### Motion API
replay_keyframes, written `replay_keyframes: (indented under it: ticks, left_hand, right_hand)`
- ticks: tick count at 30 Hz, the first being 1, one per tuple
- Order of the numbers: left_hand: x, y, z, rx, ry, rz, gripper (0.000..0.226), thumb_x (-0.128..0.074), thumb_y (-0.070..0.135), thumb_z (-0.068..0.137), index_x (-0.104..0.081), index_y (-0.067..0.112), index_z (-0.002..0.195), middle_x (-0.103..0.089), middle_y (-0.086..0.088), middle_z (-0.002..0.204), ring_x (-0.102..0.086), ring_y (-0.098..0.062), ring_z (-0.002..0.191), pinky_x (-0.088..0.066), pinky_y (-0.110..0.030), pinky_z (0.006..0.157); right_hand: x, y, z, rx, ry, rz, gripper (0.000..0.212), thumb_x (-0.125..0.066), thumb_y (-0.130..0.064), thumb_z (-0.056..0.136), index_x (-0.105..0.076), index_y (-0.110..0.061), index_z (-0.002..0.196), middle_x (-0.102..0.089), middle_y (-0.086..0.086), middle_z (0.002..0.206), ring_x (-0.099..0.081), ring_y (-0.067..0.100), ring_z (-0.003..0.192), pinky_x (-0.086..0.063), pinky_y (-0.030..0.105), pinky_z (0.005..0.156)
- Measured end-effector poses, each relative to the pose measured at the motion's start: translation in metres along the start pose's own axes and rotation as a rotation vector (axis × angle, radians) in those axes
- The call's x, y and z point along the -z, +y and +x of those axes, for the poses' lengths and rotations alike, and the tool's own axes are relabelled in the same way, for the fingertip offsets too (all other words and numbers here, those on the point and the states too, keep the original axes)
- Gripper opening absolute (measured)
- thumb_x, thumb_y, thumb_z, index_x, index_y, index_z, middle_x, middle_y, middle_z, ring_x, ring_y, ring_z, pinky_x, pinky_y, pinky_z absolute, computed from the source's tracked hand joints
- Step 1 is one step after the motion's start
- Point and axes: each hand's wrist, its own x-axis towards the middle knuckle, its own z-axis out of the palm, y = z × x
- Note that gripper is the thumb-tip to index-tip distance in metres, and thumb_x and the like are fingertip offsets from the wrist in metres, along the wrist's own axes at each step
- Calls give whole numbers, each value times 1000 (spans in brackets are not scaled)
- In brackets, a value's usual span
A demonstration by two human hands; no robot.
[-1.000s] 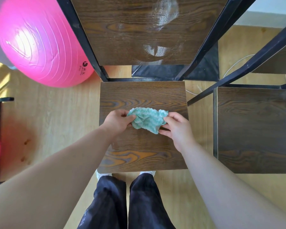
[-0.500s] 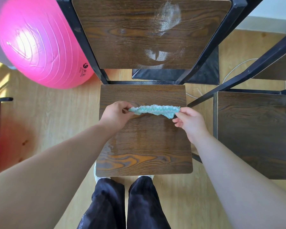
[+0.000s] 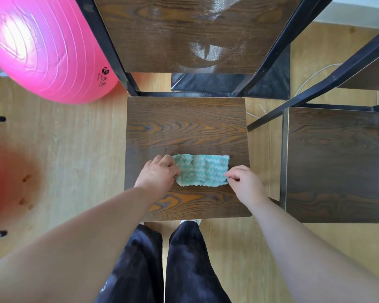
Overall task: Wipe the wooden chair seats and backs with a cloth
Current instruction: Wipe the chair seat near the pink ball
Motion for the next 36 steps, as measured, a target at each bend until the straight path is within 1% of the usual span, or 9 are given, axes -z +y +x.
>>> replay_keyframes:
  ticks: [3,7,11,14,18,23,28,32,36]
  left_hand:
    - [-3,-3,-4,30,28,5,36,-48,23,100,-55,31,134,-43,2,137,-38,-24,123,-36,-37,102]
    - [2,-7,-10,132,82,35,52,-45,43,100,-34,28,149,-35,2,150,-32,-24,134,-32,-41,109]
    - [2,-16,-17,208,69,58,66,-37,54,100,-15,26,156,-15,-1,163,-14,-25,148,-17,-43,121]
    - [-2,-22,-21,226,25,109,70,-29,57,101,-4,26,158,1,-2,166,1,-24,152,-3,-45,124]
    - [-6,-30,-24,220,17,174,72,-23,59,101,6,26,157,11,-3,166,9,-24,152,1,-49,123]
    - [-5,-38,-31,217,6,188,72,-23,58,101,9,25,157,13,-4,166,12,-25,152,2,-50,123]
    - [-4,-47,-37,207,13,190,74,-21,60,101,13,25,156,15,-5,165,13,-26,152,2,-50,123]
    - [-2,-54,-43,211,10,179,75,-21,62,100,13,26,156,15,-4,165,13,-24,152,1,-50,123]
    - [0,-62,-48,205,10,163,75,-22,62,100,12,26,156,15,-4,165,14,-24,152,2,-49,123]
  right_hand:
    - [-3,-6,0,-134,31,74,25,-54,-11,97,-68,-20,115,-60,-9,116,-62,12,97,-49,16,74]
    - [-13,-17,11,-354,159,273,27,-65,-28,93,-60,-18,117,-64,-10,92,-69,21,85,-59,43,80]
    - [-24,-30,21,-500,180,276,32,-68,-35,87,-68,-4,83,-53,2,59,-60,26,60,-59,51,69]
    - [-29,-39,23,-530,195,269,32,-66,-34,90,-73,-3,90,-62,6,70,-61,27,67,-56,43,70]
    - [-27,-49,18,-522,233,277,27,-66,-32,91,-70,-14,110,-69,1,100,-63,23,92,-55,36,81]
    - [-20,-63,3,-289,215,245,19,-68,-29,91,-69,-16,104,-64,-10,88,-60,11,84,-44,22,67]
    - [-32,-88,-6,-185,48,459,13,-69,-24,90,-66,-20,103,-70,-7,93,-68,8,84,-53,22,62]
    - [-62,-108,-7,-152,-25,498,24,-69,-22,91,-66,-18,114,-71,-5,100,-70,8,85,-57,20,63]
    - [-85,-115,-6,-157,-15,385,41,-64,-36,93,-61,-19,130,-67,-1,112,-69,9,90,-60,22,75]
